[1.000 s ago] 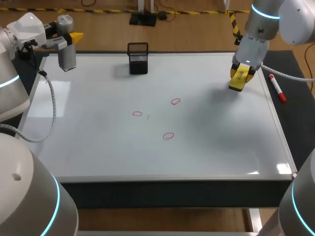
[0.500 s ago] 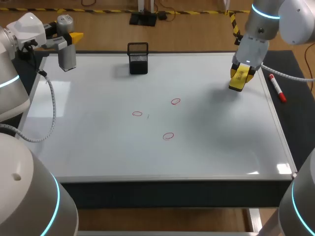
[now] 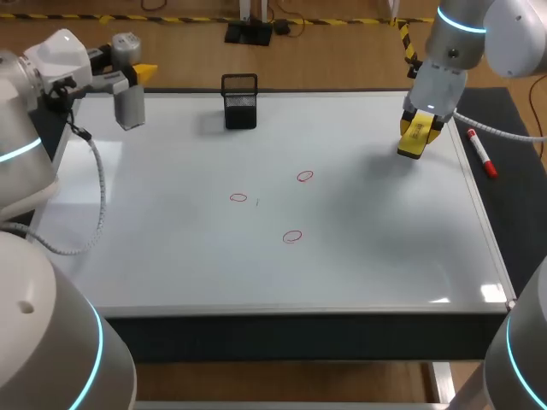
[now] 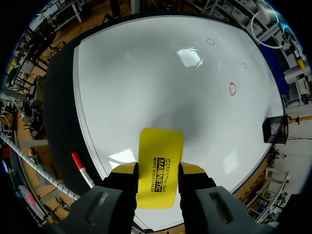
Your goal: Pick up the inspection probe, press it on each red-marked spot on the whiteboard one by one, put down the probe, pick up the eraser, and wipe off all the red marks.
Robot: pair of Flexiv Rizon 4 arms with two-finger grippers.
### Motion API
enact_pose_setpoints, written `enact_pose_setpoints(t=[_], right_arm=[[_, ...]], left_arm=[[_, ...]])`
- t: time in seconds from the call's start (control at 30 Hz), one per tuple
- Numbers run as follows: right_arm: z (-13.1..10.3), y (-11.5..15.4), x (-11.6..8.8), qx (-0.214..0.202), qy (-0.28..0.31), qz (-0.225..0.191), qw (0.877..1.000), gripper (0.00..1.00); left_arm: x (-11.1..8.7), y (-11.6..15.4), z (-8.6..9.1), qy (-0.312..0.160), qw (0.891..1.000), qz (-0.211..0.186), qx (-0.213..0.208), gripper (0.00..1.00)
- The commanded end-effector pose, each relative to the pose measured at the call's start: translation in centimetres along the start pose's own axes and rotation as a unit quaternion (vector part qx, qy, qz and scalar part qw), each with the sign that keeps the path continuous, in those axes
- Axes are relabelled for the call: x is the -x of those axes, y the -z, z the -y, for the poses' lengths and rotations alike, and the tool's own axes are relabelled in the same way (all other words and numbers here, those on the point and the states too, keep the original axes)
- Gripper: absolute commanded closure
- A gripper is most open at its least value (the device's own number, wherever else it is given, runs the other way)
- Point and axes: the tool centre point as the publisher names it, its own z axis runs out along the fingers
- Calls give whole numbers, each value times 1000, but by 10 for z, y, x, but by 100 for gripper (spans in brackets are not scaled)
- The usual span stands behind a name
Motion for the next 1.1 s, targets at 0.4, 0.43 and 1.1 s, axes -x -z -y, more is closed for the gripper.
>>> enact_pose_setpoints(t=[0.4,0.43,1.1], right_arm=[[1,1,0,-1,1,-2,1000,100],[1,1,0,-1,1,-2,1000,100],[1,1,0,-1,1,-2,1000,100]], left_arm=[[-81,-43,-20,13,996,-87,-11,100],[-86,-46,-20,15,995,-95,-13,100],[-165,-77,-27,56,972,-216,-68,100]])
